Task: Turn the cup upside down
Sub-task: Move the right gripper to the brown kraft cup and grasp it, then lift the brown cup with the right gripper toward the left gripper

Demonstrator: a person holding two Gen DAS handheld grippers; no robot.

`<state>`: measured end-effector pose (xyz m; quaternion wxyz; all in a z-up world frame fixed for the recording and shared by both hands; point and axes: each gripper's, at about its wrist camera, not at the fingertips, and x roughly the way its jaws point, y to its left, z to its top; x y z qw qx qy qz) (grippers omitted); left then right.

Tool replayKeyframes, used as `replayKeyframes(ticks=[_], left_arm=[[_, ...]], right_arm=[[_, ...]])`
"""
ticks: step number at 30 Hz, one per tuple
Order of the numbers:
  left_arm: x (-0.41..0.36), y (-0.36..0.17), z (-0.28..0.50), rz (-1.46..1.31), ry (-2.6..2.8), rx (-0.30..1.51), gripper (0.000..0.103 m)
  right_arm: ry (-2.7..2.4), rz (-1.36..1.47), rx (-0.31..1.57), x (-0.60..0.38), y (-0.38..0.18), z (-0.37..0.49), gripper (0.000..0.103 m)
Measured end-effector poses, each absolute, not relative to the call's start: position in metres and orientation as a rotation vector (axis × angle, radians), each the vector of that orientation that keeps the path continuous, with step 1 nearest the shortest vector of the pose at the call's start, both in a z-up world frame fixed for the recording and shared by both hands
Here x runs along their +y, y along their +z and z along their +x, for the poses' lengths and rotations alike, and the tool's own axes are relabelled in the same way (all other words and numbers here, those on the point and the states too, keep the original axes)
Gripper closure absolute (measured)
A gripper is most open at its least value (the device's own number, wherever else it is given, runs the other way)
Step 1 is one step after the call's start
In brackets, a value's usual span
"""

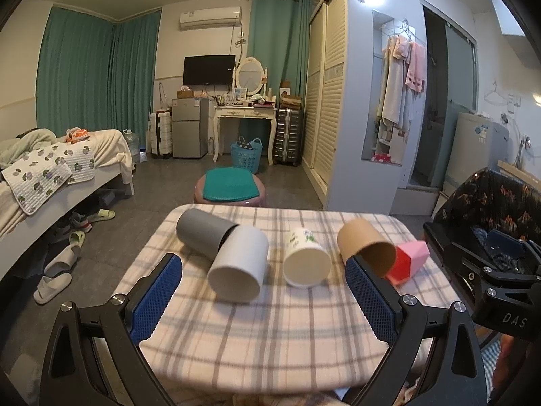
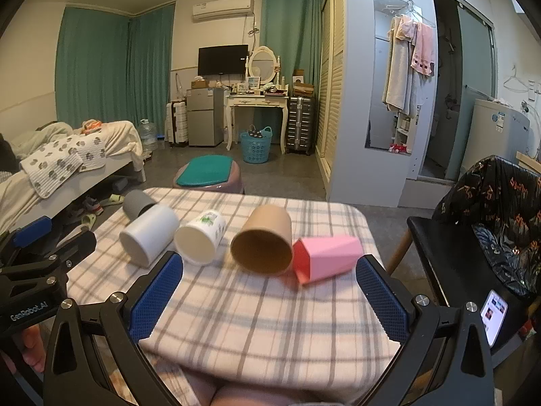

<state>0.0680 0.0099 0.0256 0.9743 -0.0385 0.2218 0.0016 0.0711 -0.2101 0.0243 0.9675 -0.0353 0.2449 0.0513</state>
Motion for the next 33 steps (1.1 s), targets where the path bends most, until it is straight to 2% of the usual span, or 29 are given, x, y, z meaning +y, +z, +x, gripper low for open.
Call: replayKeyframes(ticks=[7,15,17,19,21,33], left_arm=[[0.021,0.02,0.115,-0.078,0.005,0.502,0.003],[0.028,-0.003,0.15,-0.071,-0.008,0.575,0.003],[0.029,-0.008,0.154,-0.069,-0.014,0.589,0.003],[0.031,-0.014,0.157,-0.068,-0.02,0.604,0.003],[0.033,-0.019,0.161,-0.071,-0.022,0.617,0.003],[0.038,-0.022,0.166,-0.092,-0.036,0.626,0.003]], right_arm=[[0.089,-0.081,0.558,-0.2,0.023,0.126,0.0],[0.089,-0.11,0.683,-0.183,-0.015,0.196,0.0],[0.085,-0.115,0.709,-0.181,-0.026,0.208,0.002],[0.08,-0.127,0.752,-0.178,-0.039,0.22,0.014],[0.081,-0.127,0.782,-0.176,-0.047,0.227,0.018],[0.038,-0.208,0.81,-0.164,-0.059,0.239,0.021]])
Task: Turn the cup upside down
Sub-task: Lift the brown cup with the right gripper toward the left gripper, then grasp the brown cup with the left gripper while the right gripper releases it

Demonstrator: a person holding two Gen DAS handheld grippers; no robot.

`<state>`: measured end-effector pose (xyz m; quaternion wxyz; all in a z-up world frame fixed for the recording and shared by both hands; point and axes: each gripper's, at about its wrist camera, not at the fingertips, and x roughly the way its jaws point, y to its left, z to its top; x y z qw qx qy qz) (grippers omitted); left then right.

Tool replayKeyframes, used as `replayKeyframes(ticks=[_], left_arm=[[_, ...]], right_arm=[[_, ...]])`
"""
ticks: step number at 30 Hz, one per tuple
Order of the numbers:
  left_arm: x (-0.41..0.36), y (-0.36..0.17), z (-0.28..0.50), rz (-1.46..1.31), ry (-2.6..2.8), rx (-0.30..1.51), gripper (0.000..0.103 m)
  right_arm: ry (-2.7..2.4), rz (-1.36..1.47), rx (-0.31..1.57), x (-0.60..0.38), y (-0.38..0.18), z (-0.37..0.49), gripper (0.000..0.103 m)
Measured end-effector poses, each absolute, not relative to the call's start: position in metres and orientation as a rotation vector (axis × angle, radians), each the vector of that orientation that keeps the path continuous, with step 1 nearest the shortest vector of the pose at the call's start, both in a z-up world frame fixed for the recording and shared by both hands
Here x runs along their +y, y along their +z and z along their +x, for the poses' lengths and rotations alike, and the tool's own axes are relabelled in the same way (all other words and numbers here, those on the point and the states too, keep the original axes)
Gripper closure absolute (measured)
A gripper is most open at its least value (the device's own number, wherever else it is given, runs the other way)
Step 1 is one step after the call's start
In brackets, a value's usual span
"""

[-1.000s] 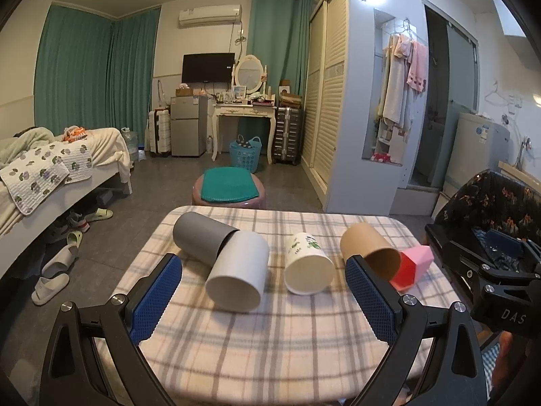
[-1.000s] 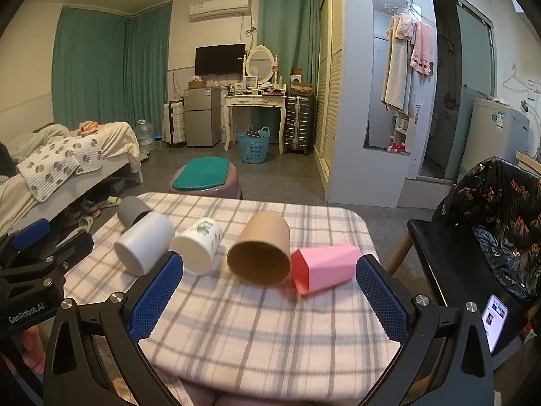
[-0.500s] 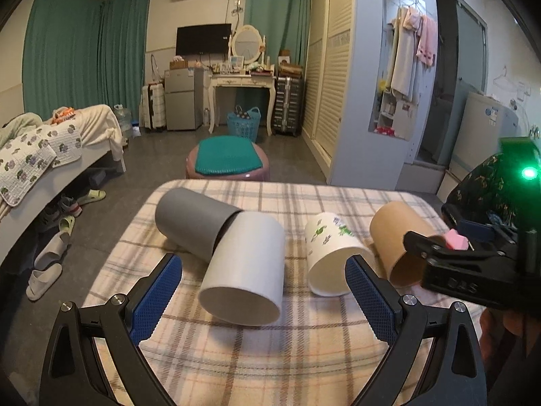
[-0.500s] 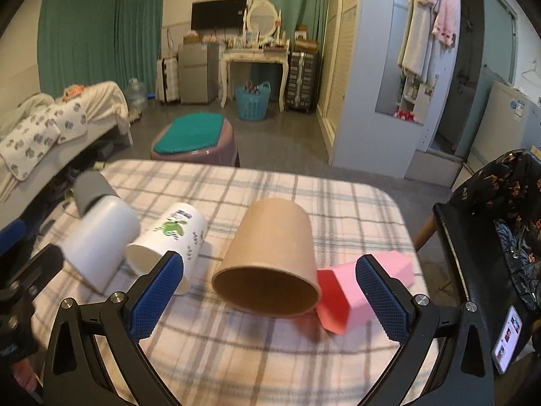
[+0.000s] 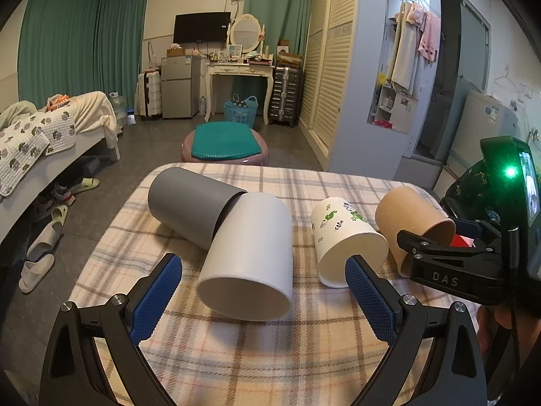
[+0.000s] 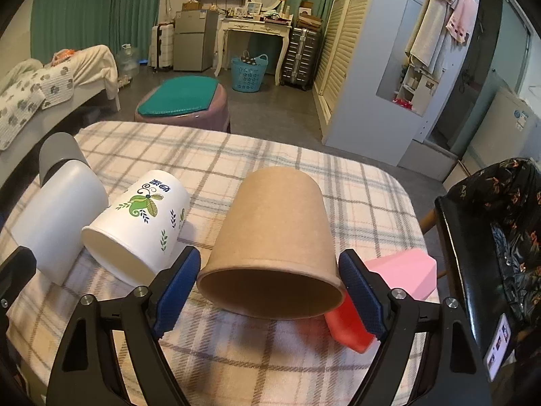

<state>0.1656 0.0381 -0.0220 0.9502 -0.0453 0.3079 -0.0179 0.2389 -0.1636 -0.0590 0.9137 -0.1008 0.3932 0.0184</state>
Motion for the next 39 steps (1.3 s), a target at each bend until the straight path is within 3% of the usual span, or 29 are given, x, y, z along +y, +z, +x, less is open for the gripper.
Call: replayKeyframes(ticks=[8,27,35,39], left_arm=[[0.036,-0.019,0.152,-0.09,-0.056,0.607,0.003],[0.029,-0.012,0.114,-0.066,-0.072,0.617,0.003],[0.025,-0.008,0.116,-0.043,-0.028,0.657,0.003],[0.024,-0.002,0.115,-0.035,-0.003,0.657,0.003]], right_arm=[[0.071,-0.183,0.786,-0.158,-0.04,0.198,0.021],[0.097,-0.156,0.842,-0.149,-0.057,0.123,0.021],[0.137,-0.12,0.85,-0.159,-0.056,0.122,0.019],[0.167,-0.115,0.81,-0.165,-0.048,0.117,0.011]])
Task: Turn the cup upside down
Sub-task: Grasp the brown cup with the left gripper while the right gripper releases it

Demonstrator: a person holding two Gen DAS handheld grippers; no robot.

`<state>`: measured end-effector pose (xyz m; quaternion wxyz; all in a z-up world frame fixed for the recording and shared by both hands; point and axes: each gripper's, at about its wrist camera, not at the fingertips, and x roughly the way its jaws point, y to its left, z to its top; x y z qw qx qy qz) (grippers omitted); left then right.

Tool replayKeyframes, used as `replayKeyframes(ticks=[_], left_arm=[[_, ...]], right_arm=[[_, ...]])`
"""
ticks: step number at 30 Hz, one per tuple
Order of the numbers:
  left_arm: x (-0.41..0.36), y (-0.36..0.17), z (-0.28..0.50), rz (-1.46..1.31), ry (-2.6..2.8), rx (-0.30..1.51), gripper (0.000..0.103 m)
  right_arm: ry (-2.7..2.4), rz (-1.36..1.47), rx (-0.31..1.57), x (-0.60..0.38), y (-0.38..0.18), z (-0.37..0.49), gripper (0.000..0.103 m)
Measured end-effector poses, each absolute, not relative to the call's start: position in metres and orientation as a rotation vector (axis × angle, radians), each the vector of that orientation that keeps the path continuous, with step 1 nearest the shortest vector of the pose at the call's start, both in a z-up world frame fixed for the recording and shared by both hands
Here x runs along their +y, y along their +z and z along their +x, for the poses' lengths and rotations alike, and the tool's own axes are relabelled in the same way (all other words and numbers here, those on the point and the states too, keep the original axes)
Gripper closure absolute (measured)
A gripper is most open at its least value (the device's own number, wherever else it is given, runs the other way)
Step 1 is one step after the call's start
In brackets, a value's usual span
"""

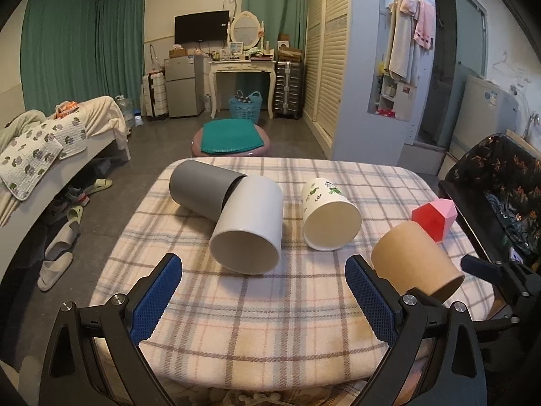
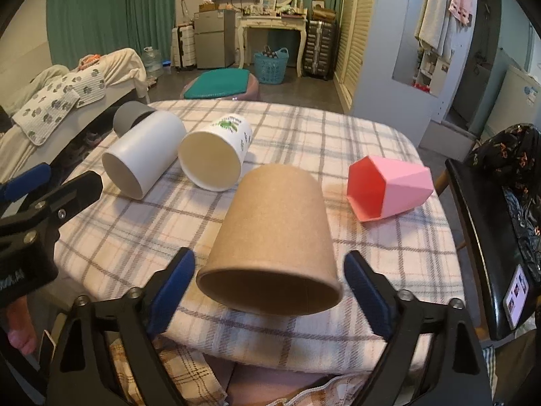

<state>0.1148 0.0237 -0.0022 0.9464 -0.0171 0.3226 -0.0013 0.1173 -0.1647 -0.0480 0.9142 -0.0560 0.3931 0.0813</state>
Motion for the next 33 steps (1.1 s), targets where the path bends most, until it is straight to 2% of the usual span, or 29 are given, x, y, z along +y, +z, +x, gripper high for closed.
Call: replayKeyframes(ticks=[4,13,23,33], left_arm=[[0.014,0.004,0.117,-0.008,0.003,0.683,0.003],[-0.041,0.016,0.132,0.063,-0.052,0.757,0.003],[-0.099,0.013,0.175,0.049,-0.076,0.9,0.003],[-0.119,-0.022,0.223,0.025,-0.084,1.104,0.005]], right_arm=[[0.218,-0.077,0.741,-0.177,-0.028,0.108,0.006],[0.152,-0.016,0.645,-0.246,-0.002,0.098,0.005],[0.101,0.014,0.615,-0.321,-0.006,0.123,0.005],[0.099,0.079,0.669,-0.348,-0.038,0.153,0.004]])
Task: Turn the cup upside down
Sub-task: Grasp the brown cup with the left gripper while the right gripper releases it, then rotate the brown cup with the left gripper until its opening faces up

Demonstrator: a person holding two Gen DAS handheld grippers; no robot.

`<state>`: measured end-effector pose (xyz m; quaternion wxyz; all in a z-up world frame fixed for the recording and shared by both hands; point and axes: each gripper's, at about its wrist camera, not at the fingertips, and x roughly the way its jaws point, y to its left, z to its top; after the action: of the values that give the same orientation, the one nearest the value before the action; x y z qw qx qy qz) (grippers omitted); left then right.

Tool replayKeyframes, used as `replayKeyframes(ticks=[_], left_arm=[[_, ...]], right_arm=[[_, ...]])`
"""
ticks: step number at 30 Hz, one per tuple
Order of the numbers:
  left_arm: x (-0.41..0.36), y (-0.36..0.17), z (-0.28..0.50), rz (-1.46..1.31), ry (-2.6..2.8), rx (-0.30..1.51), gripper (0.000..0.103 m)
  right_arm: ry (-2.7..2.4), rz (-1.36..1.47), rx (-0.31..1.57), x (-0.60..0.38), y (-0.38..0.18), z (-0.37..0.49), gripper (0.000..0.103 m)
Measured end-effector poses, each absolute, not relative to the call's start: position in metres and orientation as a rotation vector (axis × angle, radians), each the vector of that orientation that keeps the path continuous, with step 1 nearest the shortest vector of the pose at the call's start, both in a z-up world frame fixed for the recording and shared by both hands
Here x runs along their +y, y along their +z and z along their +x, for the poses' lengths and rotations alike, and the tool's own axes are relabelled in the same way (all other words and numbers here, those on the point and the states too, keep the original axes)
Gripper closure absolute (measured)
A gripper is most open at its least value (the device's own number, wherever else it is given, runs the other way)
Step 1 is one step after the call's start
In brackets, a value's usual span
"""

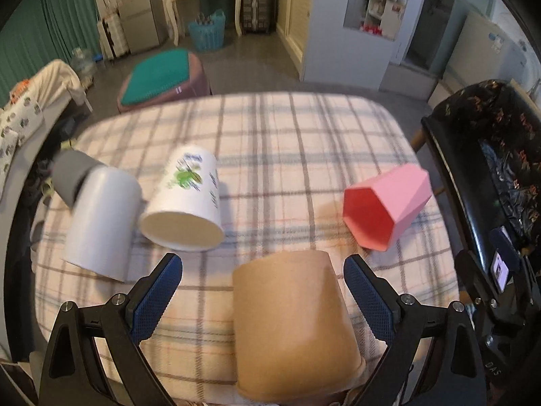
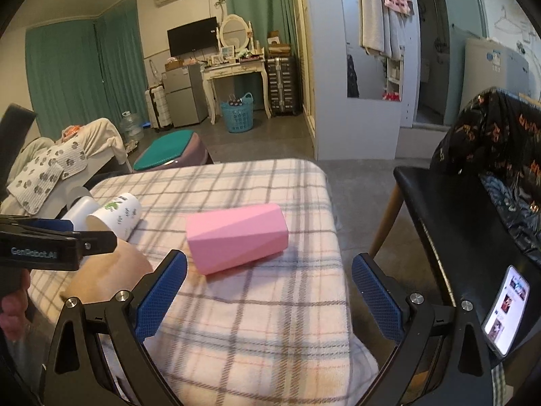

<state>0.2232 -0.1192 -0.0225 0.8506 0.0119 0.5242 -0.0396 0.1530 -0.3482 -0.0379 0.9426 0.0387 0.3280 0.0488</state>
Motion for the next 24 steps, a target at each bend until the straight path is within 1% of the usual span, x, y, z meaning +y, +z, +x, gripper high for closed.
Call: replayKeyframes(ticks=[8,9,10,11,12,17,24], left_arm=[[-0.119,-0.048,0.236,-0.039,-0.134,1.242,0.006],[-0.119,-0.049,0.236,-0.042,-0.14,1.249,0.013],[-0.119,-0.05,0.237,-0.047,-0.152,1.257,0.016],[-0.12,-0.05,0.237,-0.066,-0.174,1.271,0.022],[-0.121,-0.049,0.238,-0.068,-0.173,1.278,0.022],[-0.122,-0.039,0.237,-0.053,-0.189,1.249,0.022],[-0.119,-0.011,0.232,-0.004,-0.155,1.105,0.023]], right_arm=[[0.098,0.091,0.674,-0.35,-0.047,0.163,0.004],[0.1,0.092,0.677,-0.35,-0.048,0.163,0.004],[0.101,0.092,0.679,-0.348,-0.048,0.163,0.004],[0.101,0.091,0.682,-0.347,-0.049,0.163,0.004],[0.103,0.089,0.683,-0.346,-0.05,0.163,0.005],[0.111,0.085,0.676,-0.342,-0.047,0.16,0.005],[0.099,0.089,0.661,-0.342,-0.044,0.154,0.004]])
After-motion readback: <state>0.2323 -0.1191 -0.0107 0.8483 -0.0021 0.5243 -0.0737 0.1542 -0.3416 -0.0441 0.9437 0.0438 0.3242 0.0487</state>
